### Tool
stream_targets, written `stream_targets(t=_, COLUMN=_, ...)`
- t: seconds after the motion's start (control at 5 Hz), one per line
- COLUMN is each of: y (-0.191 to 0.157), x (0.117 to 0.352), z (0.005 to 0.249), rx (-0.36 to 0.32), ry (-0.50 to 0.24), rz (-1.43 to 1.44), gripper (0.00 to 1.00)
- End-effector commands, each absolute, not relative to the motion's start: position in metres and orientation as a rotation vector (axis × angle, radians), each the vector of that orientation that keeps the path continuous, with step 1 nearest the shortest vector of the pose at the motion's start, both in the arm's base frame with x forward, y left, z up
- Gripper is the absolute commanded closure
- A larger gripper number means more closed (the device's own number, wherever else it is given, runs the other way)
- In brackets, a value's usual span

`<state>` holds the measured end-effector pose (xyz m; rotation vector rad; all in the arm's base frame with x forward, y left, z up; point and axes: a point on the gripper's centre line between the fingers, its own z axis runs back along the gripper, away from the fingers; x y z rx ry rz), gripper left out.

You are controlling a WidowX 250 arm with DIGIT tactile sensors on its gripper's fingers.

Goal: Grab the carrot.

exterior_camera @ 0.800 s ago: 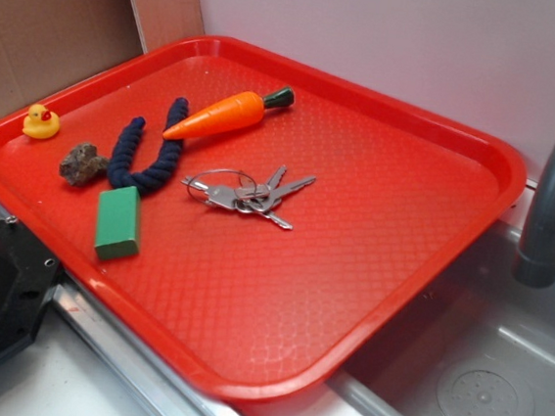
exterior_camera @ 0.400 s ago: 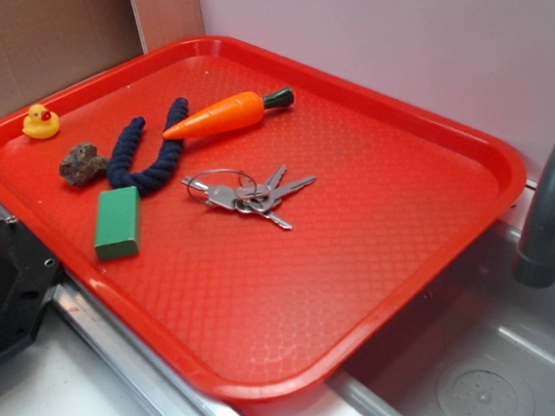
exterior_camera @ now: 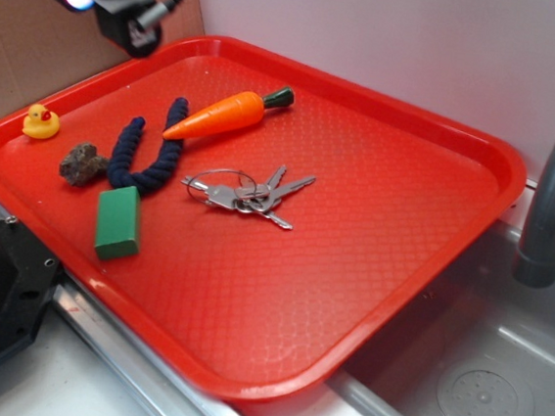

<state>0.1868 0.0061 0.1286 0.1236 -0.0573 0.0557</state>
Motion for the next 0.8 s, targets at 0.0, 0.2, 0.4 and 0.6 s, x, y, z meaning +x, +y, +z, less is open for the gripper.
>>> stream_targets(t=0.0, y=0.023, x=0.246, z=0.078, rx=0.196, ry=-0.124, rz=-0.02, gripper=0.0)
stream_targets(t=0.2, y=0.019, x=0.264, z=0.06, rx=0.198, ry=-0.153, rz=-0.056, gripper=0.0)
stream_targets(t=0.4, y=0.019, x=0.278, z=0.047, rx=0.185, ry=-0.126, rz=-0.072, gripper=0.0)
stream_targets(t=0.6, y=0.022, x=0.284, z=0.034, rx=0.198, ry=-0.082, rz=-0.064, gripper=0.0)
